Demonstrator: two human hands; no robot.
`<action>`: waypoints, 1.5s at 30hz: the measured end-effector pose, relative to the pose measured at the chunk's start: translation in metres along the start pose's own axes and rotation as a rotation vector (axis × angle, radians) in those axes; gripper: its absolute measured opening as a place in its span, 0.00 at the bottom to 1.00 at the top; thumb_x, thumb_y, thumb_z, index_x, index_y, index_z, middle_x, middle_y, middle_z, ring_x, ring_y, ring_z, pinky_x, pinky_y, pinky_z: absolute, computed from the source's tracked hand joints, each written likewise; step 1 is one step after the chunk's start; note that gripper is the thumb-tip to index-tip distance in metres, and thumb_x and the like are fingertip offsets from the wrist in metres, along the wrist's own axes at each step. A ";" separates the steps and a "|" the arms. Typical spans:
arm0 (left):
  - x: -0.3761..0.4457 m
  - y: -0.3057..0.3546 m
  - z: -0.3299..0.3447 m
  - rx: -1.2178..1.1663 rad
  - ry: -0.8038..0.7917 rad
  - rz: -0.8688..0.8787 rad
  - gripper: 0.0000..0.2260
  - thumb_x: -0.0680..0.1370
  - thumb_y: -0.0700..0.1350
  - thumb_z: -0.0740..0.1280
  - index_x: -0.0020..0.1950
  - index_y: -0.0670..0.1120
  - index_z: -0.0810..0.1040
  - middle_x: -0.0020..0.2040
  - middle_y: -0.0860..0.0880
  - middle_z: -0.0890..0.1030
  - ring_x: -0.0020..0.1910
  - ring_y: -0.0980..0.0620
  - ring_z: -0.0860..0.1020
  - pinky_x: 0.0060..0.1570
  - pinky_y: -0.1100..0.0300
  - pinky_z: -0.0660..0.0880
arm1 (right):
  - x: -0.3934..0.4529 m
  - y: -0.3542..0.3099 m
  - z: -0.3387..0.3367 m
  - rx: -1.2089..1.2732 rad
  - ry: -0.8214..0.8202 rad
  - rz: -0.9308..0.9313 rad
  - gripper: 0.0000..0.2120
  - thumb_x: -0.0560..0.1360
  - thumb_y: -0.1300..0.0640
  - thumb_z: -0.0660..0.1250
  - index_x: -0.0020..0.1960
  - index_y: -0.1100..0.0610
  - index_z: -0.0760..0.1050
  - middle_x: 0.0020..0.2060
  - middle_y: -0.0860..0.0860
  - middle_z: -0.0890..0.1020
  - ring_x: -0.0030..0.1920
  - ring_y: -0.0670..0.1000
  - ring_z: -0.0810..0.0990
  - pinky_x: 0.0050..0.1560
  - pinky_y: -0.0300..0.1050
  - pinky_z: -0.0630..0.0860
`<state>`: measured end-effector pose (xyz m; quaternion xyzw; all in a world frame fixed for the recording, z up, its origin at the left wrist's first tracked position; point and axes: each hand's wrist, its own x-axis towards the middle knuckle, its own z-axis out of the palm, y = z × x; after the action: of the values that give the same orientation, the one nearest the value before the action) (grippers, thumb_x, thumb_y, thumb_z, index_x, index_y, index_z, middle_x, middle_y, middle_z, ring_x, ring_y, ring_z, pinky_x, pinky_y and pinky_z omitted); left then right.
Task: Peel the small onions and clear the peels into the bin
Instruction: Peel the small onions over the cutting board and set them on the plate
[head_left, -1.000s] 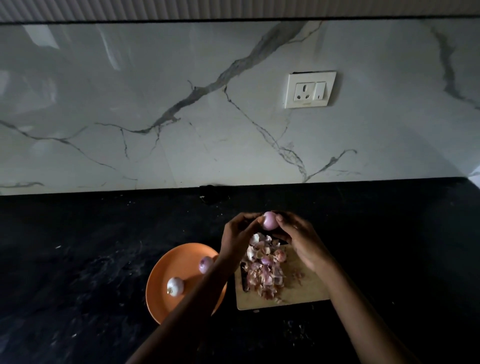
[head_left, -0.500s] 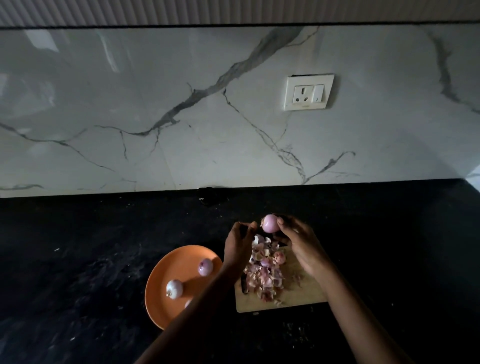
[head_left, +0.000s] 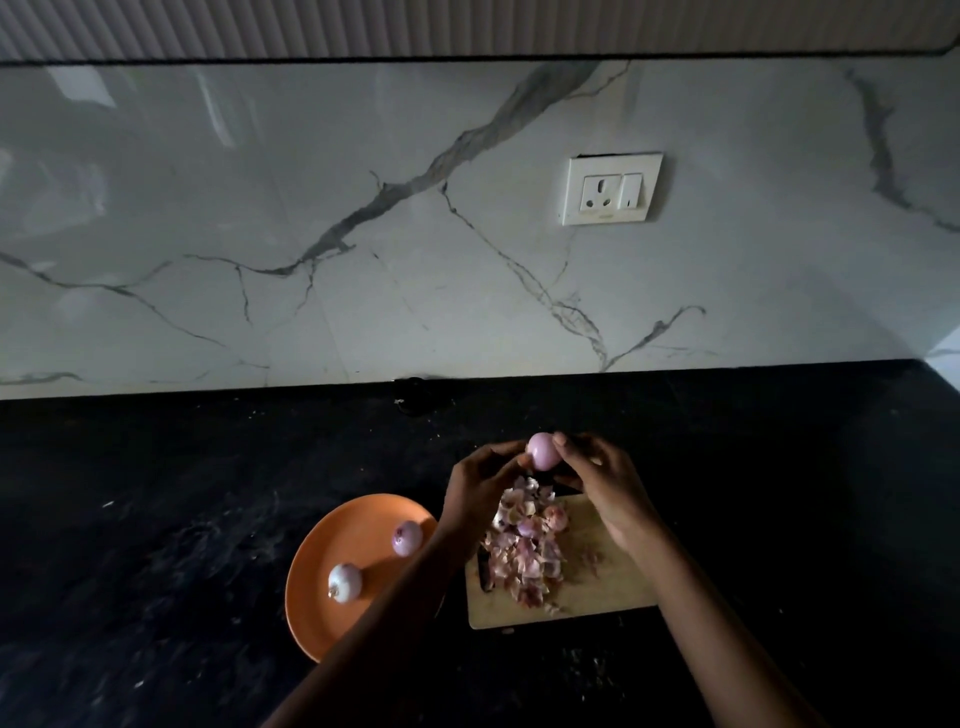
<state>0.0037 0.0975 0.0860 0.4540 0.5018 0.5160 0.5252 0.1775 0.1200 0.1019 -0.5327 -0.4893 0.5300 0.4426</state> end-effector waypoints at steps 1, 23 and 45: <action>-0.001 0.001 0.001 -0.004 -0.011 0.012 0.13 0.75 0.46 0.73 0.57 0.43 0.83 0.53 0.45 0.85 0.55 0.46 0.83 0.57 0.50 0.79 | 0.000 0.000 0.000 0.018 -0.002 0.014 0.25 0.68 0.35 0.74 0.54 0.53 0.83 0.50 0.51 0.87 0.53 0.50 0.85 0.62 0.57 0.79; 0.001 0.000 0.005 0.123 0.136 -0.055 0.08 0.83 0.50 0.63 0.46 0.50 0.76 0.39 0.53 0.80 0.39 0.56 0.78 0.45 0.51 0.74 | -0.005 -0.004 0.008 0.109 -0.051 -0.010 0.24 0.69 0.37 0.75 0.56 0.53 0.83 0.54 0.55 0.85 0.58 0.56 0.83 0.64 0.62 0.76; 0.000 0.004 0.011 -0.163 0.230 -0.077 0.06 0.80 0.44 0.69 0.50 0.41 0.81 0.48 0.39 0.84 0.49 0.44 0.82 0.57 0.42 0.76 | -0.008 -0.005 0.013 0.200 -0.101 0.068 0.19 0.74 0.49 0.71 0.61 0.55 0.82 0.56 0.54 0.85 0.59 0.53 0.83 0.67 0.62 0.73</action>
<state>0.0147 0.0984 0.0909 0.3278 0.5323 0.5831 0.5188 0.1648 0.1123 0.1076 -0.4746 -0.4374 0.6171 0.4501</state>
